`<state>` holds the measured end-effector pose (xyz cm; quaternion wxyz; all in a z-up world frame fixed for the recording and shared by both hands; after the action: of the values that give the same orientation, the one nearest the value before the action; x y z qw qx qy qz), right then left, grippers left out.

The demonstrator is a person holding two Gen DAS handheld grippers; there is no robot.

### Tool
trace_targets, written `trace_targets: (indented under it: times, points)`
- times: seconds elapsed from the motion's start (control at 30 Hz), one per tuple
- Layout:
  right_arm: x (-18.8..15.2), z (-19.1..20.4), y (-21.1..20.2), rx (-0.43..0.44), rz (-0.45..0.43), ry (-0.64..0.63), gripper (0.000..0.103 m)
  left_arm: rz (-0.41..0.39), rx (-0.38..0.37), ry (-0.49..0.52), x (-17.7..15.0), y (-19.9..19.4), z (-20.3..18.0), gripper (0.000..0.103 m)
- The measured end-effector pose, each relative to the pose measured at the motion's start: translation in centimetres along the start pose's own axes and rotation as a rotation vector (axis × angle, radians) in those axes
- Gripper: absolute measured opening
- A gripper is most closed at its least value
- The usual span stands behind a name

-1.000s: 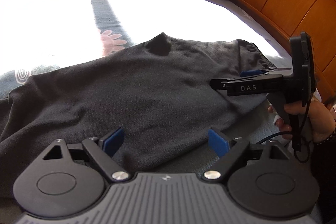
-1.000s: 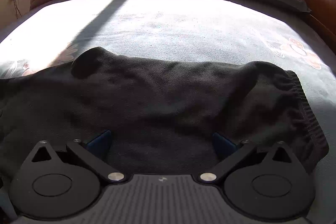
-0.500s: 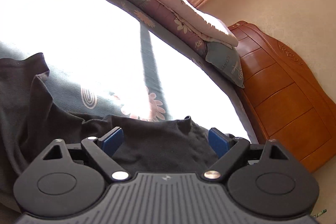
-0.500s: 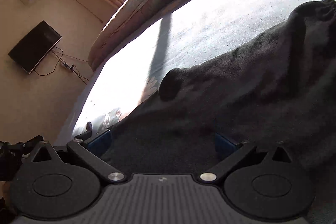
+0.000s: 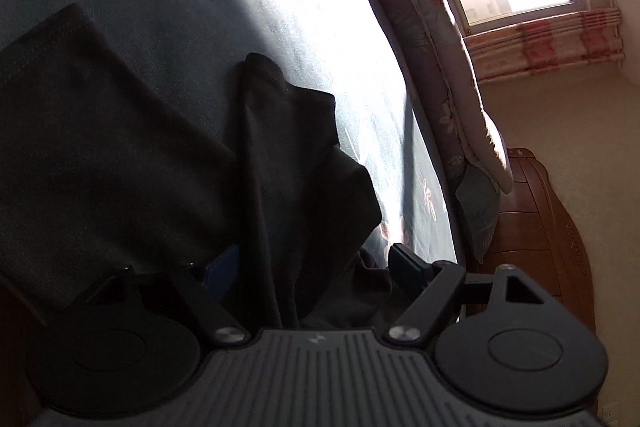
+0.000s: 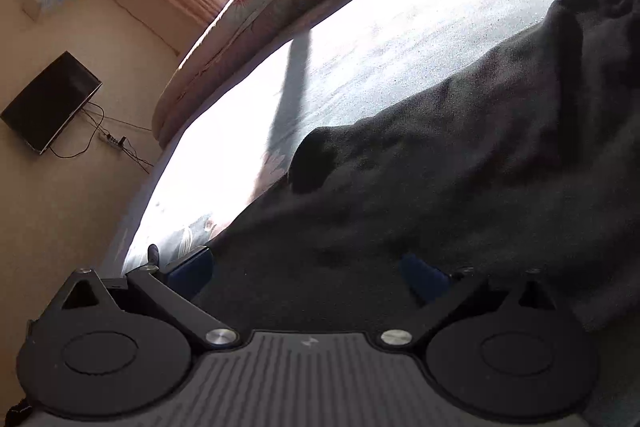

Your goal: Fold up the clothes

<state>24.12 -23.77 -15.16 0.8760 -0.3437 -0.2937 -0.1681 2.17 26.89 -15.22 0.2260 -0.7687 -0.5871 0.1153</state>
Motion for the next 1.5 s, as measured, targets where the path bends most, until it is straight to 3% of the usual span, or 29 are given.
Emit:
trace_targets:
  times: [0.17,0.37,0.43,0.6,0.73,0.77,0.83,0.93,1.17,1.23,1.33,1.5]
  points:
    - [-0.2,0.5,0.2,-0.031,-0.01,-0.048,0.103,0.013,0.015,0.038,1.3,2.2,-0.9,0.072]
    - [0.2,0.6,0.7,-0.046,-0.01,-0.05,0.103,0.013,-0.008,-0.062,0.4,1.4,0.6,0.054]
    - [0.2,0.4,0.7,-0.037,-0.021,-0.035,0.103,0.02,0.003,-0.039,0.2,1.4,0.7,0.05]
    - [0.3,0.3,1.0,-0.032,-0.035,-0.037,0.103,-0.016,-0.007,-0.048,3.1,3.3,0.3,0.049]
    - [0.2,0.5,1.0,-0.037,-0.041,-0.049,0.103,0.008,-0.021,-0.058,2.2,3.9,0.7,0.045]
    - [0.2,0.5,1.0,-0.037,-0.042,-0.05,0.103,0.013,-0.018,-0.044,1.8,3.7,0.9,0.043]
    - [0.2,0.5,1.0,-0.037,-0.044,-0.053,0.103,0.014,0.004,-0.041,1.7,3.9,1.5,0.023]
    - [0.1,0.6,1.2,-0.04,-0.048,-0.068,0.103,0.019,0.01,-0.081,3.0,5.1,2.6,0.008]
    - [0.0,1.2,1.3,-0.058,-0.034,-0.119,0.103,-0.016,0.047,-0.016,2.6,5.0,1.4,0.007]
    - [0.0,1.4,1.4,-0.066,-0.029,-0.136,0.103,-0.054,0.05,0.035,2.1,4.2,0.2,0.001]
    - [-0.1,1.7,1.6,-0.079,-0.022,-0.169,0.103,-0.104,0.0,0.092,1.3,2.1,-1.4,0.001]
    - [-0.3,2.2,1.8,-0.103,-0.009,-0.209,0.103,-0.203,0.037,0.182,0.3,-1.3,-3.2,0.001]
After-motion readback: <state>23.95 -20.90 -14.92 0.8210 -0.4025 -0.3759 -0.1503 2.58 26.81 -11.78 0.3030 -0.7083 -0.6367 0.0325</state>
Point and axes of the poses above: each gripper's, at about its wrist camera, not at the fingertips, and y roughly the way its jaws point, z to its left, x to its top, the point moved 1 cm from there along y, roughly the way its jaws point, and after that the axes turned 8 degrees about -y, right-handed, at the moved point
